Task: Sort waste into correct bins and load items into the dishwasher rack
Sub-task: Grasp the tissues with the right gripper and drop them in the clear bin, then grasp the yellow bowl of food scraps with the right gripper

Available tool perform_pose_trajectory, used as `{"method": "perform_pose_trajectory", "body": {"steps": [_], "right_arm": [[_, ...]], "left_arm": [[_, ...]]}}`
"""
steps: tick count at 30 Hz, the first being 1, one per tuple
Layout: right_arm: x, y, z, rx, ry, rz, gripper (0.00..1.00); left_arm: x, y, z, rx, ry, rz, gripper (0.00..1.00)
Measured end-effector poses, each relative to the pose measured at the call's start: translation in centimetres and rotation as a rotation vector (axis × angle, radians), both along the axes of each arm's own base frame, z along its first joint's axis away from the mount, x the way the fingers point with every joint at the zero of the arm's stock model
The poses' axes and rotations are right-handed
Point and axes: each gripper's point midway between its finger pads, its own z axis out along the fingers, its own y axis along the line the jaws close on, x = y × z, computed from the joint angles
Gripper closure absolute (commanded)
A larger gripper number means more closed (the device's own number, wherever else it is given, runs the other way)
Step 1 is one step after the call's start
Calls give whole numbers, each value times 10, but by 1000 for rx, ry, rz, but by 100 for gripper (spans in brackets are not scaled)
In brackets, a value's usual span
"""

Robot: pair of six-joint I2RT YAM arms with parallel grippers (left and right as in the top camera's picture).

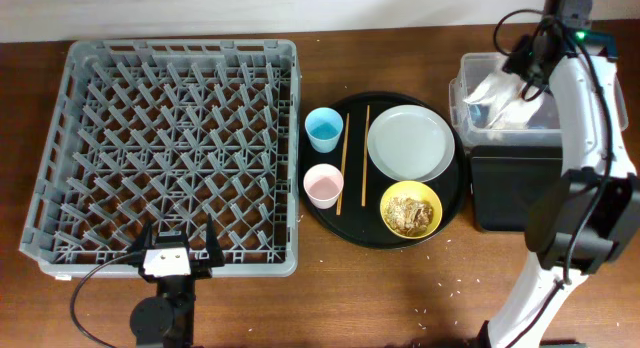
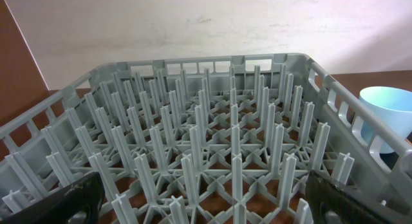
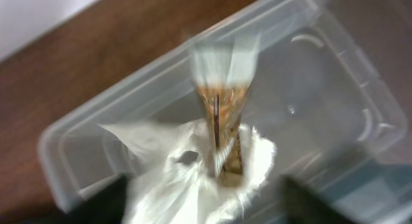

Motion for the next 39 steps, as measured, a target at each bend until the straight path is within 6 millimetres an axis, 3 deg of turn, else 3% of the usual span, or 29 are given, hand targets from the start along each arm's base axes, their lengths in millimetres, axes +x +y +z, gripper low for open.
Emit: {"method": "perform_pose_trajectory", "body": {"steps": [6, 9, 11, 12, 13, 15, 18, 19, 21, 22, 26, 31, 34, 36, 38, 39], "right_arm": [[-3, 35, 6, 132, 12, 149, 12], [-72, 111, 104, 265, -16, 347, 12], [-119, 168, 141, 288, 0, 479, 14], [-137, 195, 140, 296, 48, 546, 15], [-142, 210, 133, 295, 81, 581, 18], [-154, 236, 99, 299, 200, 634, 32], [-161, 264, 32, 257, 324, 669, 50], [-170, 275, -4, 245, 380, 691, 55], [-177, 282, -37, 227, 404, 704, 56], [-193, 282, -66, 196, 463, 706, 57], [-214, 273, -105, 156, 523, 699, 64], [-218, 270, -120, 139, 526, 704, 64], [-227, 271, -118, 132, 561, 723, 63], [-226, 271, -100, 130, 591, 721, 59], [-202, 282, -63, 143, 497, 703, 59], [-197, 285, -58, 148, 470, 696, 59]], "left_arm": [[0, 0, 0, 0, 0, 0, 1], [0, 0, 0, 0, 0, 0, 1], [0, 0, 0, 0, 0, 0, 1], [0, 0, 0, 0, 0, 0, 1], [0, 0, 0, 0, 0, 0, 1], [0, 0, 0, 0, 0, 0, 1], [0, 0, 0, 0, 0, 0, 1], [0, 0, 0, 0, 0, 0, 1], [0, 0, 0, 0, 0, 0, 1], [0, 0, 0, 0, 1, 0, 1], [0, 0, 0, 0, 0, 0, 1], [0, 0, 0, 0, 0, 0, 1], [0, 0, 0, 0, 0, 0, 1], [0, 0, 0, 0, 0, 0, 1], [0, 0, 0, 0, 1, 0, 1], [0, 0, 0, 0, 0, 0, 1]]}}
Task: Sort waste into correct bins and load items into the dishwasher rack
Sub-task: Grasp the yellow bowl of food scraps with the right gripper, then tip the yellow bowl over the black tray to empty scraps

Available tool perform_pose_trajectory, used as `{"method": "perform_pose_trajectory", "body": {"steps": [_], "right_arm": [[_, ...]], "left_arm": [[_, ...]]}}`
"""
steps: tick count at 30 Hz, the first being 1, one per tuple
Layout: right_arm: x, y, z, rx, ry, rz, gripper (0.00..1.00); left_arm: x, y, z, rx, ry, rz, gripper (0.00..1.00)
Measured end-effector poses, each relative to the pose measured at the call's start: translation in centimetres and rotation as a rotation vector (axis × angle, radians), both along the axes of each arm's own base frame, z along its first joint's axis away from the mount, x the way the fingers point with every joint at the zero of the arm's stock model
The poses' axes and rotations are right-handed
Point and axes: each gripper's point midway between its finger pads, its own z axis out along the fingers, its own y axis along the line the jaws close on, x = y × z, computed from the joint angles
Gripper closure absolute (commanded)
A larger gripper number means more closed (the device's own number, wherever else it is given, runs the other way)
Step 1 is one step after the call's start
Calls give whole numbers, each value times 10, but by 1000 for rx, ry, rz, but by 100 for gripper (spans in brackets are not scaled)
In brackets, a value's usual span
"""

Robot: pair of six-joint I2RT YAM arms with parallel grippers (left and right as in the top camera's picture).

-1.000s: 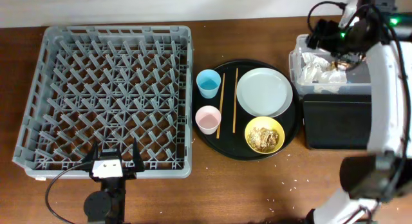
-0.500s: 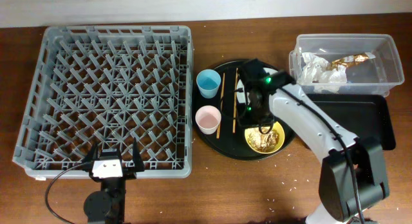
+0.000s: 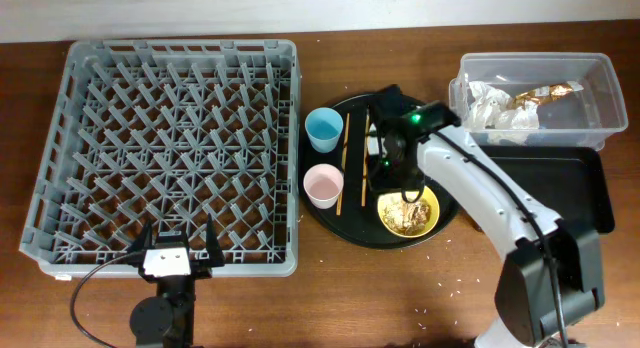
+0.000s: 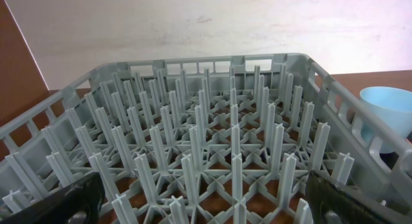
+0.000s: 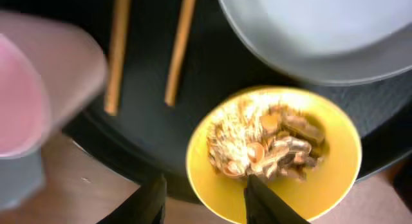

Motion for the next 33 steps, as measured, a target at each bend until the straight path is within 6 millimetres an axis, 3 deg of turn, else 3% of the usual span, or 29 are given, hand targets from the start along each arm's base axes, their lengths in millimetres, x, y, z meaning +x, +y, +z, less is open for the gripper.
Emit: {"method": "perform_pose_trajectory", "body": {"steps": [2, 5, 6, 13, 18, 20, 22, 26, 30, 32, 33], "right_arm": [[7, 4, -5, 13, -24, -23, 59], [-3, 6, -43, -27, 70, -26, 64], [-4, 6, -47, -33, 84, -25, 66], [-20, 5, -49, -29, 147, 141, 73], [-34, 19, -62, -46, 153, 274, 74], [-44, 15, -73, -76, 174, 293, 81], [-40, 13, -75, -93, 160, 301, 96], [-35, 7, -75, -132, 135, 287, 96], [-32, 2, -40, -116, 154, 226, 96], [-9, -12, 8, -20, 37, 135, 96], [4, -35, 39, 47, -47, 59, 96]], "left_arm": [[0, 0, 0, 0, 0, 0, 1], [0, 0, 0, 0, 0, 0, 1], [0, 0, 0, 0, 0, 0, 1], [0, 0, 0, 0, 0, 0, 1], [0, 0, 0, 0, 0, 0, 1], [0, 0, 0, 0, 0, 0, 1], [0, 0, 0, 0, 0, 0, 1], [0, 0, 0, 0, 0, 0, 1], [0, 0, 0, 0, 0, 0, 1], [0, 0, 0, 0, 0, 0, 1], [0, 0, 0, 0, 0, 0, 1]]}}
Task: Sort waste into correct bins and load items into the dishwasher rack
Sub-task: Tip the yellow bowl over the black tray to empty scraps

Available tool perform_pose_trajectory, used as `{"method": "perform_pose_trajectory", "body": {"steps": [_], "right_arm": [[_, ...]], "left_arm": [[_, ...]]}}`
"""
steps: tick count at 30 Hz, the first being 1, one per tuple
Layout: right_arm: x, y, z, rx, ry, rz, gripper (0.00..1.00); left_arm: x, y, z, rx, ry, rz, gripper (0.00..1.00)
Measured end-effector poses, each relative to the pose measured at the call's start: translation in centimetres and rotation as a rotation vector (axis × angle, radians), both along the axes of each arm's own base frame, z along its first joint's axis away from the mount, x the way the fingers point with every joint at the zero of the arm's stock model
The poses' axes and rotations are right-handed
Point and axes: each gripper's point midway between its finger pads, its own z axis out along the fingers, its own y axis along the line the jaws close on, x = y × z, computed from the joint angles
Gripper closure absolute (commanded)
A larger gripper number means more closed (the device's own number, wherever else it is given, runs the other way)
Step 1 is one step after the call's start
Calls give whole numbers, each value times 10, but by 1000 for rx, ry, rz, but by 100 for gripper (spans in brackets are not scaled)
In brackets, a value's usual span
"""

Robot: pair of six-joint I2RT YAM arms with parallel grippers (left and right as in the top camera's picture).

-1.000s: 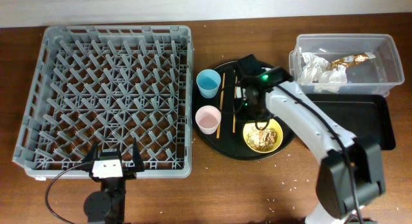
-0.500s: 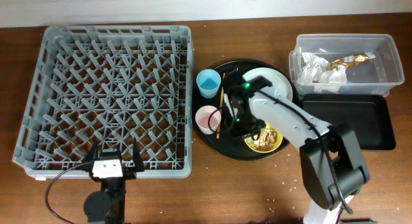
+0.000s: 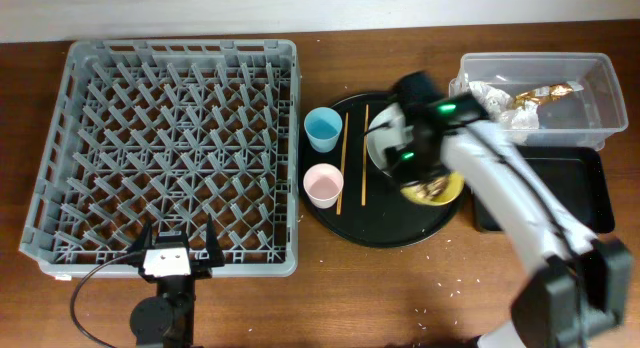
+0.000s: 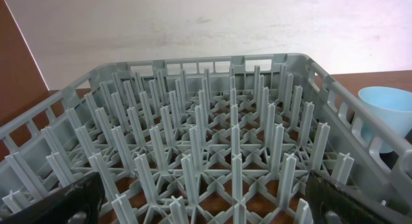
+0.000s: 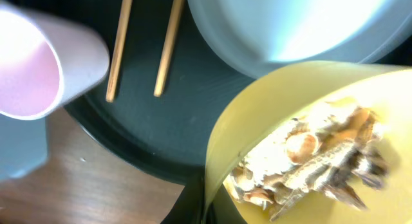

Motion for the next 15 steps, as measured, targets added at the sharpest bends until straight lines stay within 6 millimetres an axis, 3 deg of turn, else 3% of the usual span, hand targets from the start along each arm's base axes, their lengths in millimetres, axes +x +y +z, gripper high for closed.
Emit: {"method": "perform_pose_trajectory", "body": {"steps": [2, 6, 9, 10, 15], "right_arm": [[12, -33, 24, 94, -61, -80, 96], [33, -98, 32, 323, -147, -198, 96], [31, -131, 24, 516, -208, -264, 96], [27, -150, 16, 584, -237, -319, 96], [17, -183, 5, 816, -388, -418, 96]], "left_arm": [[0, 0, 0, 0, 0, 0, 1], [0, 0, 0, 0, 0, 0, 1], [0, 0, 0, 0, 0, 0, 1], [0, 0, 0, 0, 0, 0, 1], [0, 0, 0, 0, 0, 0, 1]]}}
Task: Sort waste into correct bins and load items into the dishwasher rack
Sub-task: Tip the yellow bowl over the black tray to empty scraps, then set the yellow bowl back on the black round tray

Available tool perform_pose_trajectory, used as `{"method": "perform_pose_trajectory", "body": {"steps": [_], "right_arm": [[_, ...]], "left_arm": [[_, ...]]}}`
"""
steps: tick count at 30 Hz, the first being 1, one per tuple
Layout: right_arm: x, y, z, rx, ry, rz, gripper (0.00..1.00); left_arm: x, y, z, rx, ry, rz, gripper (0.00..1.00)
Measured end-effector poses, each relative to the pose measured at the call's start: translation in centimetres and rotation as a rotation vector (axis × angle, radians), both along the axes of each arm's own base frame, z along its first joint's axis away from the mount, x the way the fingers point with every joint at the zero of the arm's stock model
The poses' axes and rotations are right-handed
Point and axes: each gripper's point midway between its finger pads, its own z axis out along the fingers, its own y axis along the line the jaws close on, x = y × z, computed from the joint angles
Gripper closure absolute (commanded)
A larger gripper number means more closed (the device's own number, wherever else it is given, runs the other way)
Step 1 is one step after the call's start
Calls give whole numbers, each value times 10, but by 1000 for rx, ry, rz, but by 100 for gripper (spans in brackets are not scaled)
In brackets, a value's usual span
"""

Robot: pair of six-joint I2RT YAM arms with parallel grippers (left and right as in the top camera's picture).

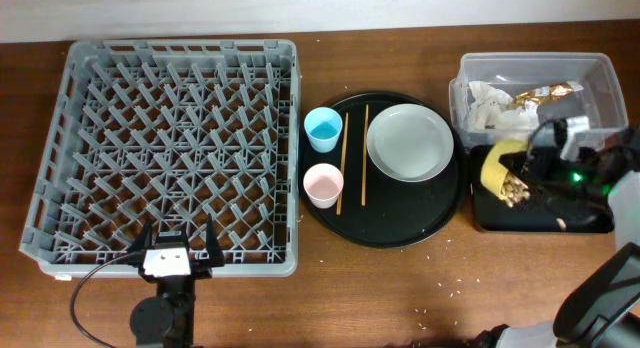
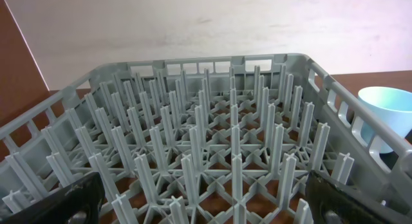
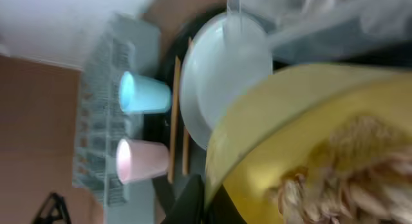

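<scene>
A yellow bowl (image 1: 497, 166) of food scraps is tipped on its side over the black bin (image 1: 545, 213), with scraps at its mouth. My right gripper (image 1: 528, 170) is shut on its rim. In the right wrist view the bowl (image 3: 309, 140) fills the frame and the gripper (image 3: 207, 188) pinches its edge. On the round black tray (image 1: 400, 216) lie a white plate (image 1: 410, 142), two chopsticks (image 1: 343, 163), a blue cup (image 1: 323, 128) and a pink cup (image 1: 322, 185). My left gripper (image 1: 178, 250) stands open at the near edge of the grey rack (image 1: 180, 48).
A clear bin (image 1: 600, 88) holding crumpled paper and a wrapper stands behind the black bin. The rack (image 2: 193, 64) fills the left wrist view, with the left gripper (image 2: 206, 208) wide open before it. Crumbs dot the table near the front.
The yellow bowl was held above the tray's right side beside the plate. Now it is to the right, over the black bin, and tipped. The left arm has not moved.
My right gripper was over the clear bin, where a wrapper lay on the paper. Then it stood open at the yellow bowl on the tray. Then it held the bowl lifted by its rim, and now the bowl is tipped over the black bin.
</scene>
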Motion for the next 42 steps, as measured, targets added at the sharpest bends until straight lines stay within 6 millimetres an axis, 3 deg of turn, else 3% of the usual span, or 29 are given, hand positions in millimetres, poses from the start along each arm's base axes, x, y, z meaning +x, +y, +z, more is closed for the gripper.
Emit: {"method": "perform_pose_trajectory", "body": {"steps": [3, 7, 11, 21, 22, 24, 28, 30, 31, 34, 37, 39, 40, 42], "right_arm": [[-7, -26, 14, 108, -112, -82, 96], [-14, -45, 52, 284, -262, -130, 96], [-25, -71, 62, 365, -270, -222, 96], [-25, -69, 65, 505, -170, -259, 96], [-23, -63, 65, 506, -165, -241, 96], [-14, -34, 72, 490, -157, -155, 96], [-8, 70, 89, 204, -107, 82, 96], [-13, 119, 69, 3, -16, 176, 96], [-18, 147, 43, -161, 59, 239, 96], [-30, 190, -14, -544, 164, 367, 96], [-42, 209, -62, -764, 260, 457, 96], [-51, 210, -98, -839, 358, 508, 72], [-52, 208, -104, -852, 375, 513, 66], [-55, 204, -113, -874, 411, 516, 64]], "left_arm": [[0, 0, 0, 0, 0, 0, 1], [0, 0, 0, 0, 0, 0, 1], [0, 0, 0, 0, 0, 0, 1], [0, 0, 0, 0, 0, 0, 1], [0, 0, 0, 0, 0, 0, 1], [0, 0, 0, 0, 0, 0, 1], [0, 0, 0, 0, 0, 0, 1], [0, 0, 0, 0, 0, 0, 1], [0, 0, 0, 0, 0, -2, 1], [0, -1, 0, 0, 0, -3, 1], [0, 0, 0, 0, 0, -3, 1], [0, 0, 0, 0, 0, -3, 1], [0, 0, 0, -1, 0, -3, 1], [0, 0, 0, 0, 0, -3, 1]]}}
